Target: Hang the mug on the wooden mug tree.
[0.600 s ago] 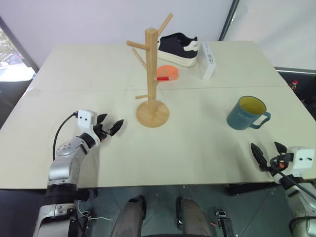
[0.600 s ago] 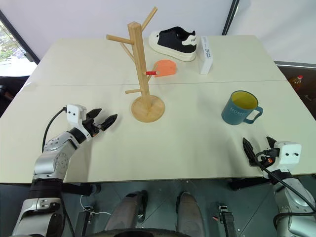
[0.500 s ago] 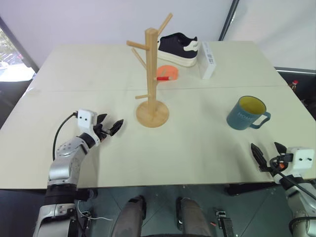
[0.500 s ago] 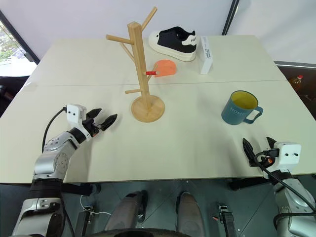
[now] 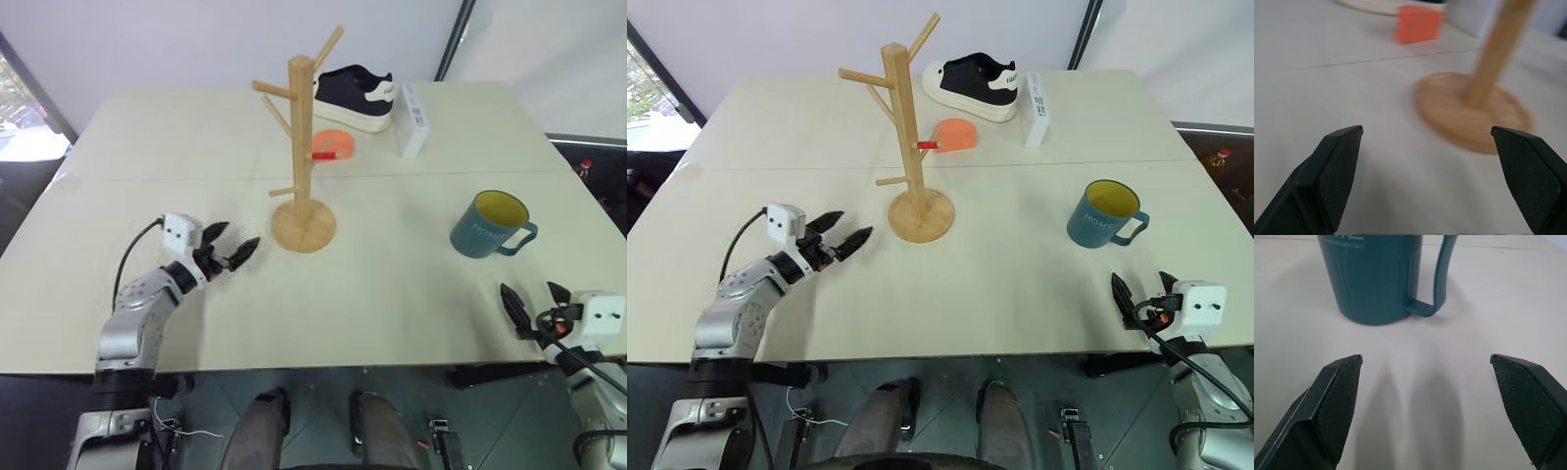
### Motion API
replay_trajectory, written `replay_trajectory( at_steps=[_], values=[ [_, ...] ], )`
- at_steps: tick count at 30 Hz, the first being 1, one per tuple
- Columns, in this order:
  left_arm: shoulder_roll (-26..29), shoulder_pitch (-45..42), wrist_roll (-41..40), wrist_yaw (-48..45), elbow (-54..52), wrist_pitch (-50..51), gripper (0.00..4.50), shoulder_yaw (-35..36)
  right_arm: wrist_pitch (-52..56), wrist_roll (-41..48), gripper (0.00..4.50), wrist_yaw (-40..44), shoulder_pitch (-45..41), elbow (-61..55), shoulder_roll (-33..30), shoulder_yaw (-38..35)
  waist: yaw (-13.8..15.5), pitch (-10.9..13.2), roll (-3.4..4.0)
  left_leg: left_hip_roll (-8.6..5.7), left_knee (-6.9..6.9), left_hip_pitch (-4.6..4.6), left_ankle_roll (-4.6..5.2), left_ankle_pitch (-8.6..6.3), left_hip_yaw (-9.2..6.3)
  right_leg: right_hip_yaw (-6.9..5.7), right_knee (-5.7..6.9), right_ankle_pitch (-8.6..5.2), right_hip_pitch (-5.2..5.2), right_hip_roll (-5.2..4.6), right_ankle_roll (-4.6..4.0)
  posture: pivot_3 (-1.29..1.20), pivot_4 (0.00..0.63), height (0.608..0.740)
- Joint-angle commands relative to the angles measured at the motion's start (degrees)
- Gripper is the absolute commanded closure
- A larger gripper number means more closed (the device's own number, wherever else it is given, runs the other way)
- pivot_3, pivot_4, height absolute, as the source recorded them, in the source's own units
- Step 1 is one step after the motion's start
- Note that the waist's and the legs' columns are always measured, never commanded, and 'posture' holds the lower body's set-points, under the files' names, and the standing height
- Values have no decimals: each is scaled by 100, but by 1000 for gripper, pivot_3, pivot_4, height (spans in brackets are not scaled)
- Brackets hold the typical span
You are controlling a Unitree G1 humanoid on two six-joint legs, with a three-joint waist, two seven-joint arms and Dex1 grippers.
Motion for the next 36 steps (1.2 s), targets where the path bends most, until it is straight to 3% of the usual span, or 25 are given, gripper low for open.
replay_trajectory(
  at_steps=[1,6,11,36],
  values=[
    [49,24,-244,-655,-942,207,0,-748,53,24,142,-256,-196,-447,29,-21,-2,-1,1,0,1,0,0,0,2,2,0,0,0,0,-1,0,150,740],
    [-143,-234,-89,-898,-1449,278,0,-1667,90,-395,142,-727,-763,-41,-46,87,-12,-3,6,3,5,6,0,0,3,4,0,-4,4,4,5,0,150,740],
    [-356,-457,-77,-884,-1558,352,0,-2009,88,-584,142,-862,-1129,287,-81,182,-7,-6,11,2,6,6,3,2,4,3,1,0,5,5,-1,0,150,740],
    [-374,-555,-8,-917,-1520,241,0,-2046,-453,-953,142,-831,-2547,2248,-305,380,-43,-8,16,-8,8,25,8,2,9,8,14,3,16,10,-3,0,150,740]
  ],
)
